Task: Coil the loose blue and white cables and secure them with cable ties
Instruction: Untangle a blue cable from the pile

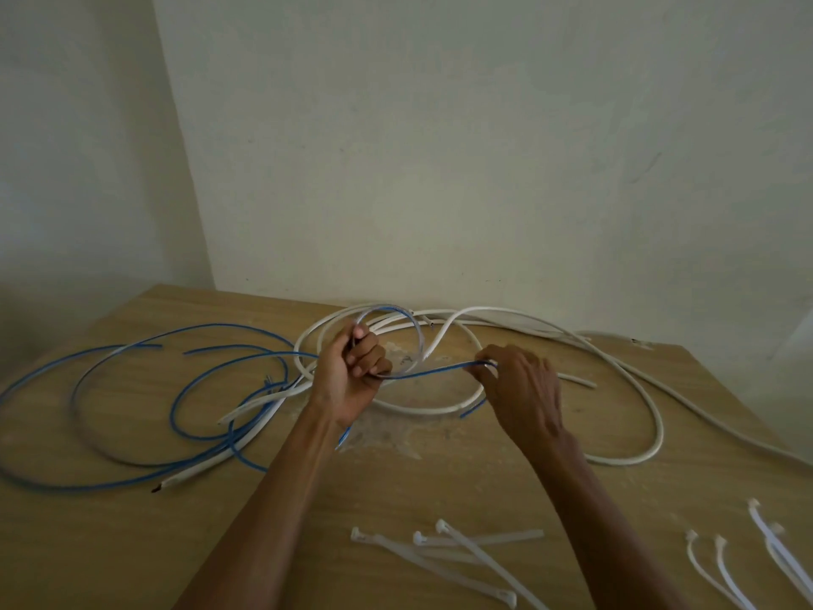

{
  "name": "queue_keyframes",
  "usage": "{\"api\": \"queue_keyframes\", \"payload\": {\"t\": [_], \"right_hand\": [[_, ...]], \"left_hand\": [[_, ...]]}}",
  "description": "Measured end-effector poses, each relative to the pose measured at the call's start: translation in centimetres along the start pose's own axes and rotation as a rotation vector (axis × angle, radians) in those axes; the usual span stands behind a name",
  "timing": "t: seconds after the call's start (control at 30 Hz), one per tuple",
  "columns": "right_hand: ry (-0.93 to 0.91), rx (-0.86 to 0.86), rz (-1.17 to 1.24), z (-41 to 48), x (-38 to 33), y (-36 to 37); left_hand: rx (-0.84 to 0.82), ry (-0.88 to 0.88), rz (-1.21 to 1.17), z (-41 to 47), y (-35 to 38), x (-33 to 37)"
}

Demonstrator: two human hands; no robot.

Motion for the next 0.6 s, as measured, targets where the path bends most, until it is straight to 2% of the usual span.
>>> {"api": "queue_keyframes", "payload": {"t": [0.03, 0.17, 0.23, 0.3, 0.33, 0.47, 0.6], "right_hand": [[0.024, -0.037, 0.106, 0.0, 0.2, 0.3], [0.07, -0.23, 0.787, -0.3, 0.5, 2.0], [0.193, -0.1, 0.961, -0.7, 1.3, 1.9], [0.299, 0.099, 0.965, -1.4, 2.5, 1.9], [0.317, 0.137, 0.963, -1.7, 2.7, 2.2], [0.333, 0.117, 1.081, -2.3, 2.7, 3.2], [0.18, 0.238, 0.947, -2.2, 2.3, 2.0]], "left_hand": [[-0.004, -0.011, 0.019, -0.1, 0.3, -0.4], [0.028, -0.064, 0.101, -0.2, 0.4, -1.7], [0.065, -0.071, 0.162, -0.1, 0.0, -2.2], [0.077, -0.09, 0.197, 0.0, -0.1, -2.7], [0.078, -0.099, 0.216, 0.0, -0.1, -3.0], [0.078, -0.106, 0.283, -0.1, -0.1, -3.4], [0.048, -0.11, 0.315, -0.2, 0.3, -3.6]]}}
Point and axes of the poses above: each hand's wrist, its own z-axis towards the middle knuckle, its own y-axis out of the palm, x = y × z, the point moved 8 cm from there along z, towards the middle knuckle, and after that the axes turned 5 degrees about -y, right-handed, at the moved point
